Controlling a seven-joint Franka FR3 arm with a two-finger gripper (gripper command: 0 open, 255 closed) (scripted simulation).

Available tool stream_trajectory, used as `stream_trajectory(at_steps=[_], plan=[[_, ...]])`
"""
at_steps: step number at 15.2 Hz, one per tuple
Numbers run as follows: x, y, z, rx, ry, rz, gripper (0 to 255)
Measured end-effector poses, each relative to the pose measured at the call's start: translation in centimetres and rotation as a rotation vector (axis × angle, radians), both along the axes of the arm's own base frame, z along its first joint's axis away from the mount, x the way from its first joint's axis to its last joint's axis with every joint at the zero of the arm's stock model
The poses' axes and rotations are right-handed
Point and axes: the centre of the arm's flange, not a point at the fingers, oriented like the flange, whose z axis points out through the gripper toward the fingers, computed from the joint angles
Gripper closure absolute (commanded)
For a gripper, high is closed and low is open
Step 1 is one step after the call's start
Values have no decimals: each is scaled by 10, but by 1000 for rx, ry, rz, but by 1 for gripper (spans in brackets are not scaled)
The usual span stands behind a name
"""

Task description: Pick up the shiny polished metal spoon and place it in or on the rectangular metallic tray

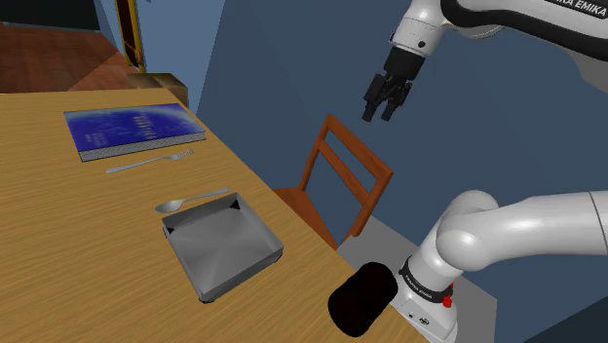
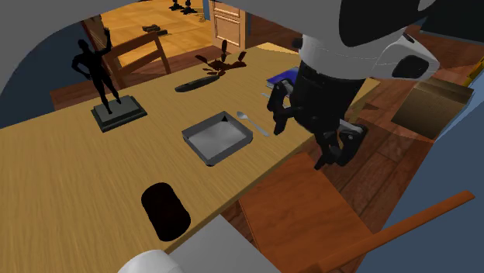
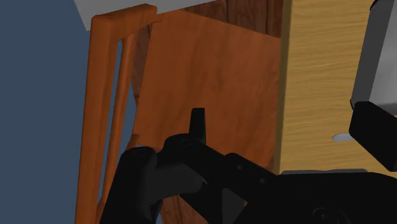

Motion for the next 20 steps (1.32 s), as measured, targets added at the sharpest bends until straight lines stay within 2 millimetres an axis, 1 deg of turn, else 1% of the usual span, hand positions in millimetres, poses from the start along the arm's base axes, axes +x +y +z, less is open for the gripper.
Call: stream_trajectory(at_steps=[1, 2, 4, 6, 7, 10, 13, 16, 18, 20], plan=[[0, 0, 0, 0, 0, 0, 0], [3, 6, -3, -2, -1, 0, 0], [14, 21, -10, -8, -5, 0, 0], [28, 41, -21, -16, -9, 0, 0], [34, 51, -29, -20, -11, 0, 0], [54, 80, -44, -31, -20, -1, 0], [71, 115, -65, -43, -27, -2, 0], [92, 144, -78, -55, -35, -3, 0], [102, 165, -89, -62, -41, -3, 0], [116, 186, -103, -70, -46, -4, 0]])
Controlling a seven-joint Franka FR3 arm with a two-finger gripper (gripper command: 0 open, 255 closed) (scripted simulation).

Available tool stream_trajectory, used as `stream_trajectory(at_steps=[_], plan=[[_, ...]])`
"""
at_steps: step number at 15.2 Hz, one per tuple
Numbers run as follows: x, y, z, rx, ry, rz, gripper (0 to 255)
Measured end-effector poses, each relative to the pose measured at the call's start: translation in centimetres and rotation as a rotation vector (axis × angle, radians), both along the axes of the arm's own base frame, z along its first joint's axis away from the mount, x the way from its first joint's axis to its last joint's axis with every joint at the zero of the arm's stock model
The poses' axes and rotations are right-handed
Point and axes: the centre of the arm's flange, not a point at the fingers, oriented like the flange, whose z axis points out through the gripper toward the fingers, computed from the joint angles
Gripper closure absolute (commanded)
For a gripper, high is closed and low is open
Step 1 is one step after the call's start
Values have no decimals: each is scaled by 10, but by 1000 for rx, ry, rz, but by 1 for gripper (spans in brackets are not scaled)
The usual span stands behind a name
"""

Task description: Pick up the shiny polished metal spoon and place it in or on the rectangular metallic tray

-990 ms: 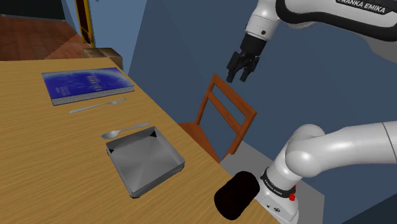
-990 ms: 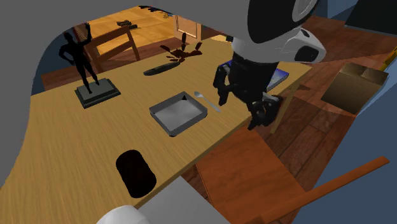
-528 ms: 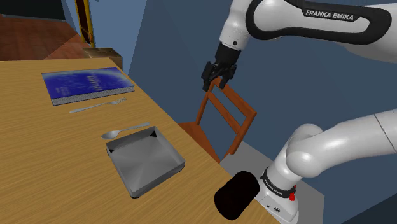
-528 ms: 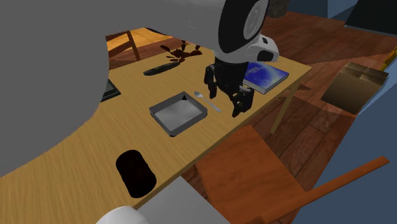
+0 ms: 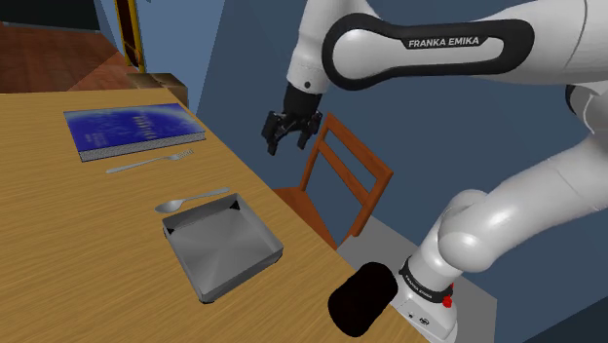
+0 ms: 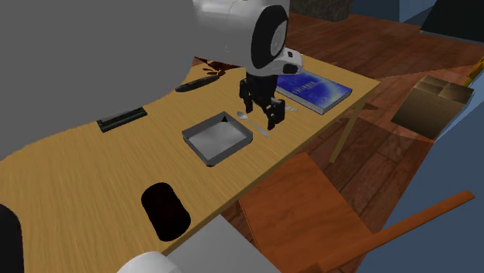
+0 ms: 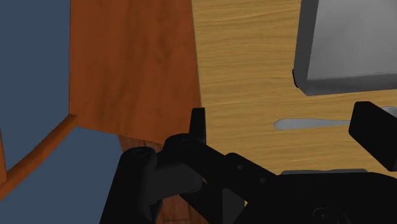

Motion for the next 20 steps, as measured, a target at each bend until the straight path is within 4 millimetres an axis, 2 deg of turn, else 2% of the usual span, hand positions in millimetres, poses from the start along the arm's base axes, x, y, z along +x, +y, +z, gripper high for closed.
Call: stream_trajectory(at_steps=[20], plan=[[139, 195, -120, -74, -52, -4, 0]])
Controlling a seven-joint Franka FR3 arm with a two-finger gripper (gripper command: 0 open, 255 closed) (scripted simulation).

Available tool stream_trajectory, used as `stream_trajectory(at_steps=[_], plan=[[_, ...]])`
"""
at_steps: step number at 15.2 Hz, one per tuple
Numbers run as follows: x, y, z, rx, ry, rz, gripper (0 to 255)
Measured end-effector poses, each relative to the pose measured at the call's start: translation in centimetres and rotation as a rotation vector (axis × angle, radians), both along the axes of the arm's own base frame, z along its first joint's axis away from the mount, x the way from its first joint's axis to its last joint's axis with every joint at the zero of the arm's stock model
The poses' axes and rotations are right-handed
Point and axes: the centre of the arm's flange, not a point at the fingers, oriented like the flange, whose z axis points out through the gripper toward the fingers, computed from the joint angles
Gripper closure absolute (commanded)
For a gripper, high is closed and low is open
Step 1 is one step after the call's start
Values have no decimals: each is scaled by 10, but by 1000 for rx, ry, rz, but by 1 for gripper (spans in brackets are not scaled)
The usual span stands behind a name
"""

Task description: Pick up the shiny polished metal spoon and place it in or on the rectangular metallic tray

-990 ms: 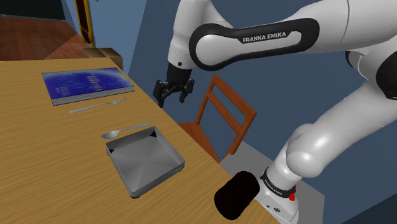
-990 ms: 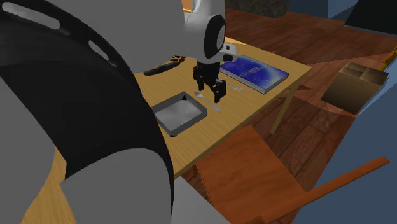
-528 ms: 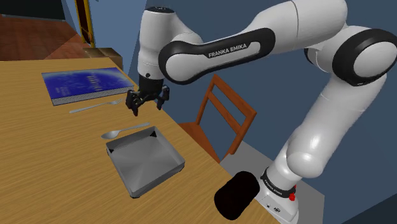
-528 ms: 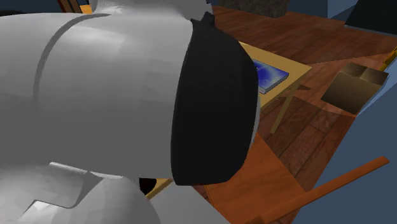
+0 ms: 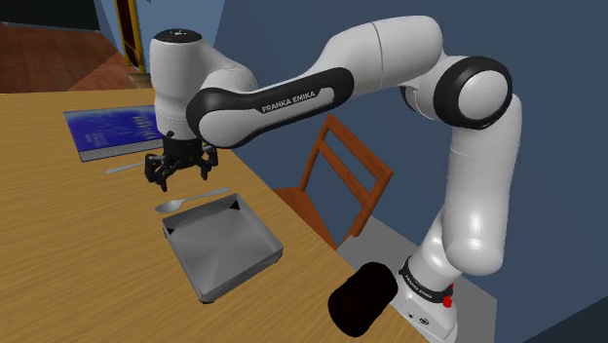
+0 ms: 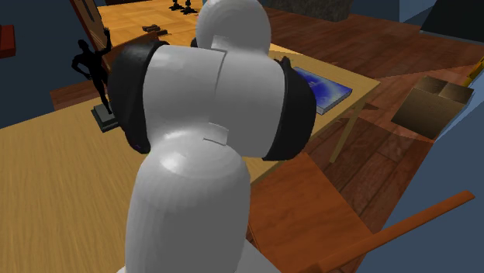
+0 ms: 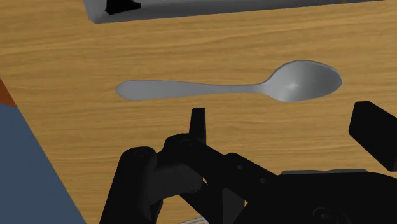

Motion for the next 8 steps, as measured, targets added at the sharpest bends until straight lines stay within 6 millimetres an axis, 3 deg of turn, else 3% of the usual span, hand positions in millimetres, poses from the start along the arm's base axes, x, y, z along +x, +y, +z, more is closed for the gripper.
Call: stream_trajectory(at_steps=[4, 8], plan=[[24, 33, -26, -14, -10, 0, 0], [32, 42, -47, -18, -12, -1, 0]])
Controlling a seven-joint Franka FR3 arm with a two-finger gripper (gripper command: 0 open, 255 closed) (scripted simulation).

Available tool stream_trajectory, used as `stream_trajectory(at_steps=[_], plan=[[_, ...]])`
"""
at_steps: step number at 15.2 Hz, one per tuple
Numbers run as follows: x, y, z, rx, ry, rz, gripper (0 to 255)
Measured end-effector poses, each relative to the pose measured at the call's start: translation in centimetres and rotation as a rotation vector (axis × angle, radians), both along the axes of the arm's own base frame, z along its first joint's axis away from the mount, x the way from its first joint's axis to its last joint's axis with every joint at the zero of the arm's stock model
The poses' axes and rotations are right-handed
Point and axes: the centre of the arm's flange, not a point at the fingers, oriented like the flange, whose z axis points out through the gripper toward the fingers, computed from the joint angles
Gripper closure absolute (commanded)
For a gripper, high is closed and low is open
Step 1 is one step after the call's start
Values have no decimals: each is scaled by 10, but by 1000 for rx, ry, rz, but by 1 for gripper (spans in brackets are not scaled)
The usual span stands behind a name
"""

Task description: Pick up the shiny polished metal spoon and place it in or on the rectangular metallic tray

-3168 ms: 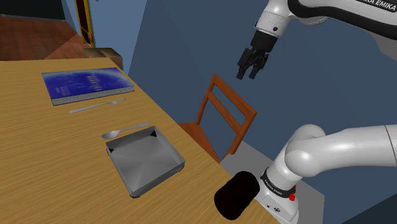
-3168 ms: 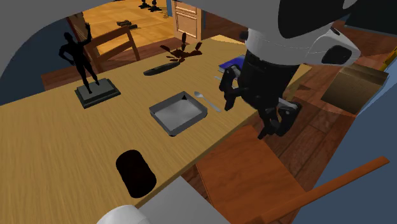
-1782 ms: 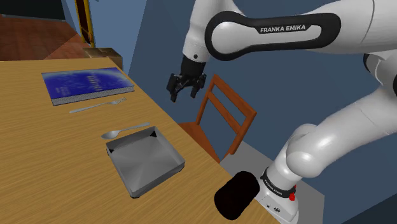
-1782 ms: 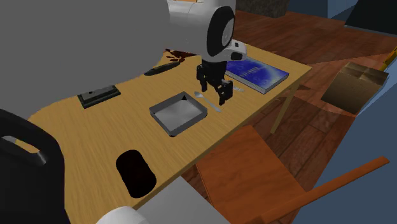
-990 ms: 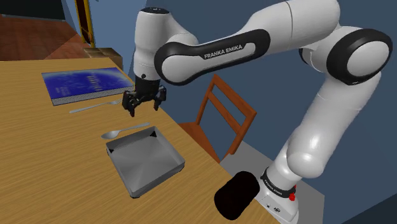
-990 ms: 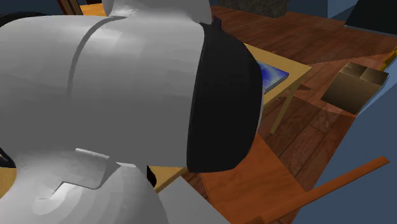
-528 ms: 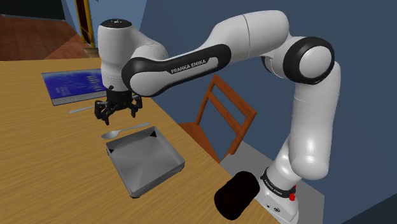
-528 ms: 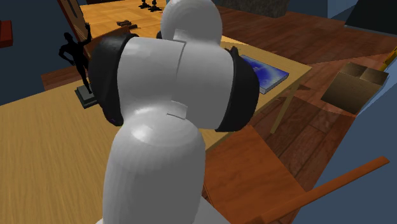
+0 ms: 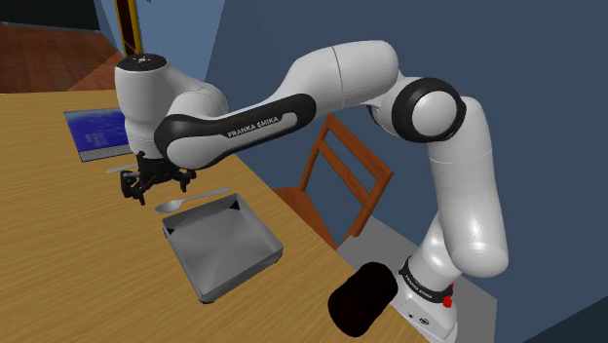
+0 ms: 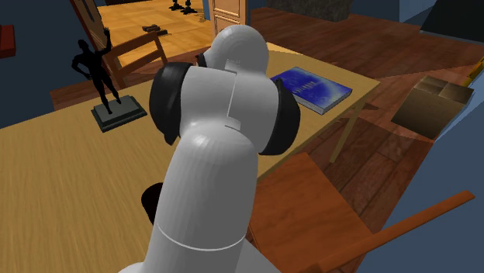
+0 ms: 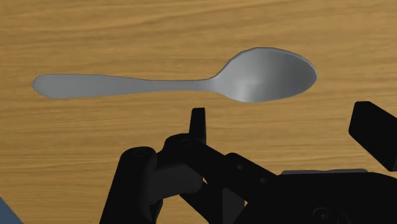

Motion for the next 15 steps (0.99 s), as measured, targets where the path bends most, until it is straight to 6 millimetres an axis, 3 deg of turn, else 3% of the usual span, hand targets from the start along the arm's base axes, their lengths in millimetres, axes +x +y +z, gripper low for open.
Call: stream_trajectory(at_steps=[4, 10, 11, 15], plan=[[3, -1, -21, 0, 0, 0, 0], [4, -2, -24, 0, -1, 0, 0], [4, -2, -24, 0, -1, 0, 255], [4, -2, -24, 0, -1, 0, 255]])
